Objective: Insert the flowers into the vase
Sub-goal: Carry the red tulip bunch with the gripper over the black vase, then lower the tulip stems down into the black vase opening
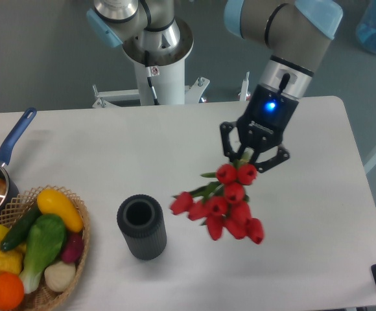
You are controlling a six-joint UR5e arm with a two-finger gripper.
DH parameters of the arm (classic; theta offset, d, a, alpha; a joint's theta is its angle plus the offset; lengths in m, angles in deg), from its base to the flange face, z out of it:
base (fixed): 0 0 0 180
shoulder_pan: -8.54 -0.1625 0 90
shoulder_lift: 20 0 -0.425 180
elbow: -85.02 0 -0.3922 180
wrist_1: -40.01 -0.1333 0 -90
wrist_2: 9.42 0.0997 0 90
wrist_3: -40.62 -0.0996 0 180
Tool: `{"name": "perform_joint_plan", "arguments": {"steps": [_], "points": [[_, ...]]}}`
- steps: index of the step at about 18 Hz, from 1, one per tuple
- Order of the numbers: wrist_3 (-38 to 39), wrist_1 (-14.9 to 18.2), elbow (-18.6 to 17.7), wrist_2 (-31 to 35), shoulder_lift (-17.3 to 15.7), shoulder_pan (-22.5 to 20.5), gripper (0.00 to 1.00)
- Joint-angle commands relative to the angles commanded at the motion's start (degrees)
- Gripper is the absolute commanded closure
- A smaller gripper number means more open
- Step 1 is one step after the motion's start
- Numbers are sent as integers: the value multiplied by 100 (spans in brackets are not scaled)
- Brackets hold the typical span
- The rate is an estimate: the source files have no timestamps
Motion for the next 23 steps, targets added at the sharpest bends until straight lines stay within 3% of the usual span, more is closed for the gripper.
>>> {"name": "perform_joint_plan", "arguments": {"steps": [2, 5, 11, 14, 23], "points": [[0, -308, 0, -516, 44, 106, 89], [-9, -344, 0, -1334, 105, 124, 89], [-236, -353, -18, -2170, 123, 229, 88], [-720, -353, 18, -2409, 395, 475, 88], [-853, -397, -35, -2655, 483, 818, 86]]}}
